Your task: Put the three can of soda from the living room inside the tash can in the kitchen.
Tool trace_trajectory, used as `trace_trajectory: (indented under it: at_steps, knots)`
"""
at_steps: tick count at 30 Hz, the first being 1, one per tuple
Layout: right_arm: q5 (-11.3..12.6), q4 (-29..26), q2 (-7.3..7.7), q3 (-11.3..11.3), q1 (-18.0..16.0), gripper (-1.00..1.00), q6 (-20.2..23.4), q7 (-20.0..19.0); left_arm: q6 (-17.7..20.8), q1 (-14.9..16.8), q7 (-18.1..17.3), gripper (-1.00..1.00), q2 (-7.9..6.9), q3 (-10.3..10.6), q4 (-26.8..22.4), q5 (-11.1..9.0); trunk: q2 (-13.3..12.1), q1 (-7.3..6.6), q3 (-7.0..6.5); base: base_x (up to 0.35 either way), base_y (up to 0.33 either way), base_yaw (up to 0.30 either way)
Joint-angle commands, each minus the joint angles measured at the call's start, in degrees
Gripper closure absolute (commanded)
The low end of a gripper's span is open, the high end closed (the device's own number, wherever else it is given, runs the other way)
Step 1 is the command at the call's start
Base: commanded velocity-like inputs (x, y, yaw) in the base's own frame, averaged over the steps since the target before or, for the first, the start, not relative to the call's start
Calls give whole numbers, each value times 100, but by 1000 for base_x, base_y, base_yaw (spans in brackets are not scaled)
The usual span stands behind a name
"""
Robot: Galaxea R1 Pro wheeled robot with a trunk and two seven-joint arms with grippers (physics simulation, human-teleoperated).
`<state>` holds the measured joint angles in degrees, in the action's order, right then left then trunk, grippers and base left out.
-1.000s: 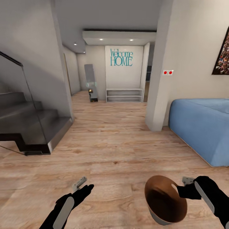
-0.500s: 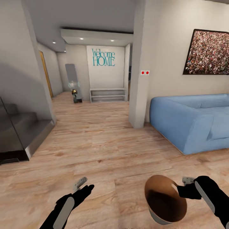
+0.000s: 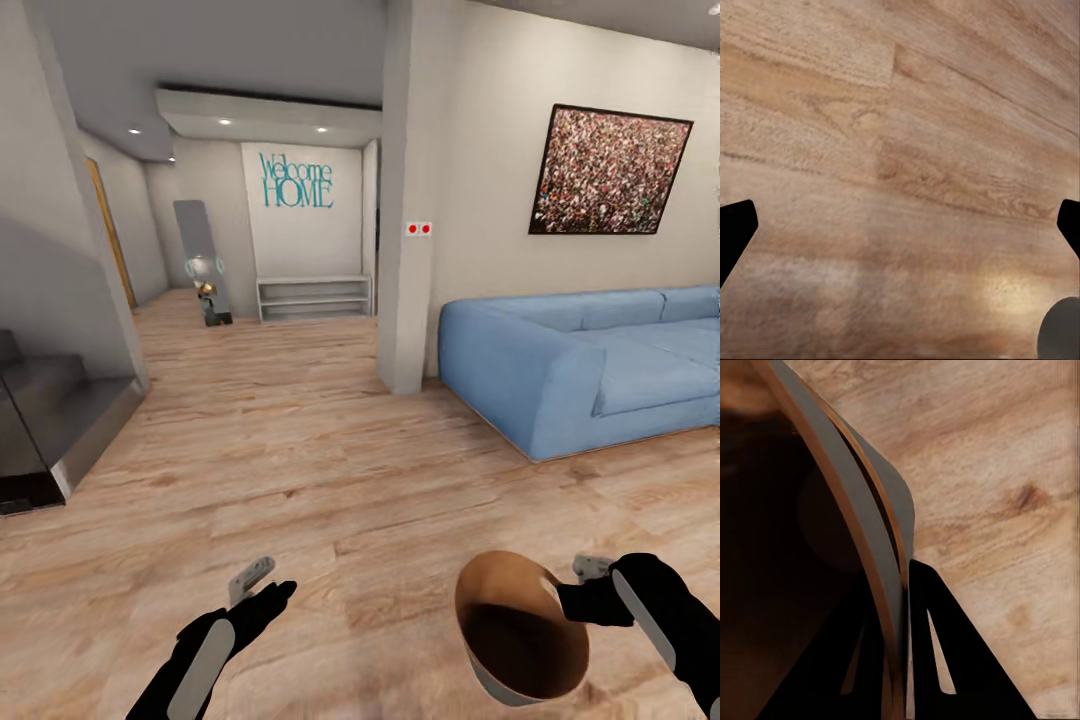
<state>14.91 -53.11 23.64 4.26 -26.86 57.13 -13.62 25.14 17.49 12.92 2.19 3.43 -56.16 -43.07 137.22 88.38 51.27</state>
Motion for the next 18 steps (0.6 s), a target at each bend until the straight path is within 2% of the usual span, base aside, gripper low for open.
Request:
trace_trajectory:
  at_steps: [1,4,10,18]
  knots:
    - [109,-3,0,-7,-3,100,15,-19,0,0,0,-100,0,0,0,0,0,0,-1,-303,-103,-6]
    - [112,-5,0,-9,-3,100,22,-18,2,0,0,-100,0,0,0,0,0,0,-1,-303,-104,-14]
    - [128,-6,0,-5,-3,100,41,-23,2,0,-6,-100,0,2,0,0,0,0,-1,-289,-95,-242]
    - [135,-6,0,-6,-3,100,44,-26,-8,0,-17,-100,0,9,0,5,0,0,-1,-61,-16,-286]
